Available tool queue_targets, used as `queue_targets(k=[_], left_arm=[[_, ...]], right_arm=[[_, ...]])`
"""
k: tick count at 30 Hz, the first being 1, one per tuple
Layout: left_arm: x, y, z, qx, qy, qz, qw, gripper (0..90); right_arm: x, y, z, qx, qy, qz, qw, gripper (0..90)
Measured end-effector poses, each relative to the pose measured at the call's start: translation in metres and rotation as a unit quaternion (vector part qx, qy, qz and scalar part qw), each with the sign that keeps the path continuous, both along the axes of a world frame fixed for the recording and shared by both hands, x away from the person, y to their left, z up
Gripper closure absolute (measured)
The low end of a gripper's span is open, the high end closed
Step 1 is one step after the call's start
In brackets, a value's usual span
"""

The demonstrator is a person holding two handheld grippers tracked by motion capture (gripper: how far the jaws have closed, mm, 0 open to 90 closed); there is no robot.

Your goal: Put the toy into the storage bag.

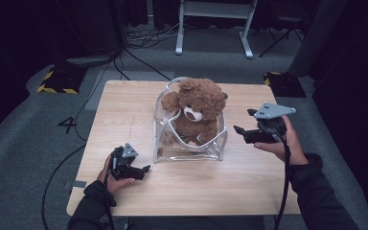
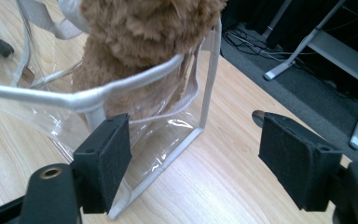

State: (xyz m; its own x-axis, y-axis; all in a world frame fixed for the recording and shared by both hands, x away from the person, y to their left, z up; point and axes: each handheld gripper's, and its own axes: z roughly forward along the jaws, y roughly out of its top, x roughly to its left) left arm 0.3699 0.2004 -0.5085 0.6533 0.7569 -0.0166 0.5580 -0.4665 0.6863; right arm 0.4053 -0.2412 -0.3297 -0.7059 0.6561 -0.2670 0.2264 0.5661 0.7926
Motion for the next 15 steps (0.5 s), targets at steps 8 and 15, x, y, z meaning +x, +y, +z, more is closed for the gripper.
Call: queue_targets(k=[8,15], left_arm=[[0.000,0.000,0.000,0.000,0.000,0.000,1.0000,13.9],[0.000,0.000,0.000,0.000,0.000,0.000,1.0000,13.9]], right_arm=[[0.001,-0.009,-0.013,-0.007,0.010,-0.008,0.9999,24.6],[0.002,-0.014,-0.020,-0.010,0.015,-0.013,0.9997,24.6]])
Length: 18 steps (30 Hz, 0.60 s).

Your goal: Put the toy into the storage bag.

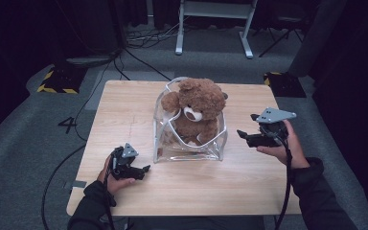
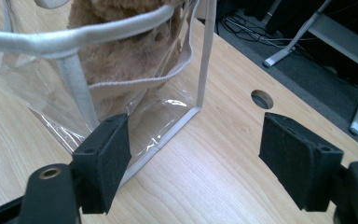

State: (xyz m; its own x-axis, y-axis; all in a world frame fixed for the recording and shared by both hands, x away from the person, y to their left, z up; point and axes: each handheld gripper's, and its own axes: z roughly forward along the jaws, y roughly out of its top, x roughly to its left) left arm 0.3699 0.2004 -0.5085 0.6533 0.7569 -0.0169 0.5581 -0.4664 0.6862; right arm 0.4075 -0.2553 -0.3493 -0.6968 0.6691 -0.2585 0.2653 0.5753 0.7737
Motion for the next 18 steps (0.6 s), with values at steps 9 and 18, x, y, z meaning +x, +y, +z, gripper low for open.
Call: queue_targets(k=[9,18], left_arm=[[0.000,0.000,0.000,0.000,0.000,0.000,1.0000,13.9],[0.000,0.000,0.000,0.000,0.000,0.000,1.0000,13.9]], right_arm=[[0.001,-0.005,-0.010,-0.006,0.005,-0.005,1.0000,24.7],[0.000,-0.012,-0.022,-0.014,0.016,-0.012,0.9997,24.7]])
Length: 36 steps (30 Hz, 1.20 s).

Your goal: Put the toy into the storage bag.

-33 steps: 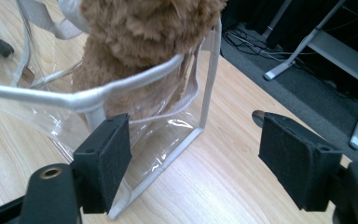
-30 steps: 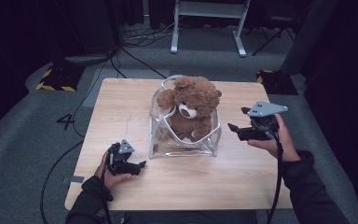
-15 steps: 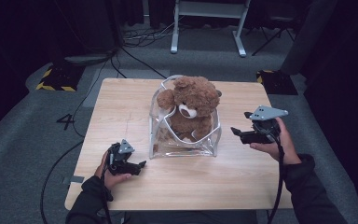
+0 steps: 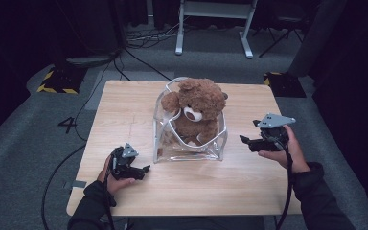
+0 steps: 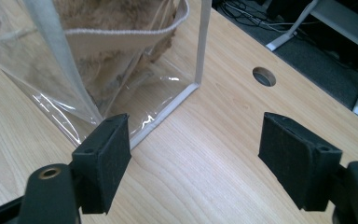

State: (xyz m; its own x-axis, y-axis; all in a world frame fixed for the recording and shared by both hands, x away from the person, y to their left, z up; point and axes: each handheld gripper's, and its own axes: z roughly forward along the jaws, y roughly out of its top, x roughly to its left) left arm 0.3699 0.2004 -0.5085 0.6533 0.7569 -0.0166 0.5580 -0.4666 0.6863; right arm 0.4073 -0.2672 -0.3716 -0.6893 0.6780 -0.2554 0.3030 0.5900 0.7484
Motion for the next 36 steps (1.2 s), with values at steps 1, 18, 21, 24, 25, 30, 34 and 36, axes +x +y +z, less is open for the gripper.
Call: queue_targets(k=[1,18,21,24,25,30,34,36], left_arm=[[0.000,0.000,0.000,0.000,0.000,0.000,1.0000,13.9],[0.000,0.000,0.000,0.000,0.000,0.000,1.0000,13.9],[0.000,0.000,0.000,0.000,0.000,0.000,1.0000,13.9],[0.000,0.000,0.000,0.000,0.000,0.000,1.0000,13.9],[0.000,0.000,0.000,0.000,0.000,0.000,1.0000,13.9],[0.000,0.000,0.000,0.000,0.000,0.000,1.0000,13.9],[0.000,0.000,0.000,-0.001,0.000,0.000,1.0000,13.9],[0.000,0.000,0.000,-0.001,0.000,0.000,1.0000,13.8]], right_arm=[[0.000,-0.001,-0.001,-0.001,0.002,-0.001,1.0000,24.8],[0.003,-0.013,-0.030,-0.013,0.026,-0.012,0.9995,24.8],[0.002,-0.014,-0.033,-0.013,0.030,-0.013,0.9994,24.7],[0.002,-0.016,-0.039,-0.016,0.033,-0.012,0.9993,24.7],[0.003,-0.017,-0.043,-0.018,0.036,-0.009,0.9991,24.6],[0.003,-0.020,-0.050,-0.022,0.043,-0.008,0.9988,24.5],[0.001,-0.025,-0.059,-0.020,0.052,-0.008,0.9984,24.2],[0.000,-0.028,-0.063,-0.019,0.055,-0.007,0.9983,24.3]])
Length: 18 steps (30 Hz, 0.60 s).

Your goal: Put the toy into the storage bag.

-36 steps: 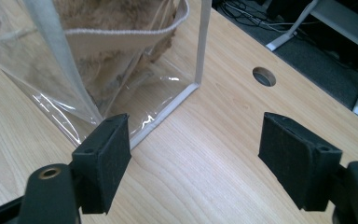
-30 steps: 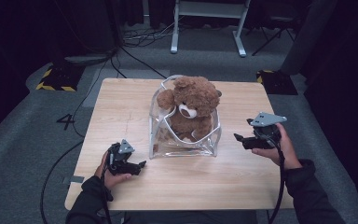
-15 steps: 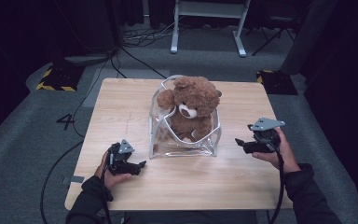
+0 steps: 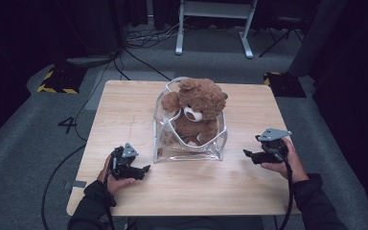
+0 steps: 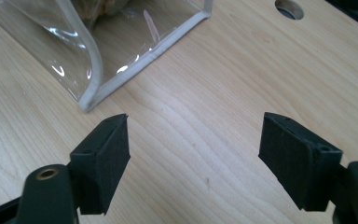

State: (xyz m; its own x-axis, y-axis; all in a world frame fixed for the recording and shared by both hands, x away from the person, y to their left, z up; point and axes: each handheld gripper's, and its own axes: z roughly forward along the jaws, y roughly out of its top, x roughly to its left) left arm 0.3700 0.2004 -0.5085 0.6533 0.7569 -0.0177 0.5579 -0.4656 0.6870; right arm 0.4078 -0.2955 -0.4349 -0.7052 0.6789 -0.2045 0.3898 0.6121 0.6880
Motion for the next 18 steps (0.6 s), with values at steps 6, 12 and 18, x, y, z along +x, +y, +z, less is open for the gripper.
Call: queue_targets(k=[6,12,18], left_arm=[[0.000,0.000,0.000,0.000,0.000,0.000,1.0000,13.8],[0.000,0.000,0.000,0.000,0.000,0.000,1.0000,13.8],[0.000,0.000,0.000,0.000,0.000,0.000,1.0000,13.8]], right_arm=[[-0.003,-0.010,-0.010,0.007,0.012,-0.004,0.9999,24.3],[-0.008,-0.018,-0.021,-0.001,0.011,-0.013,0.9999,24.1],[-0.015,-0.033,-0.040,0.011,0.023,-0.023,0.9994,24.2]])
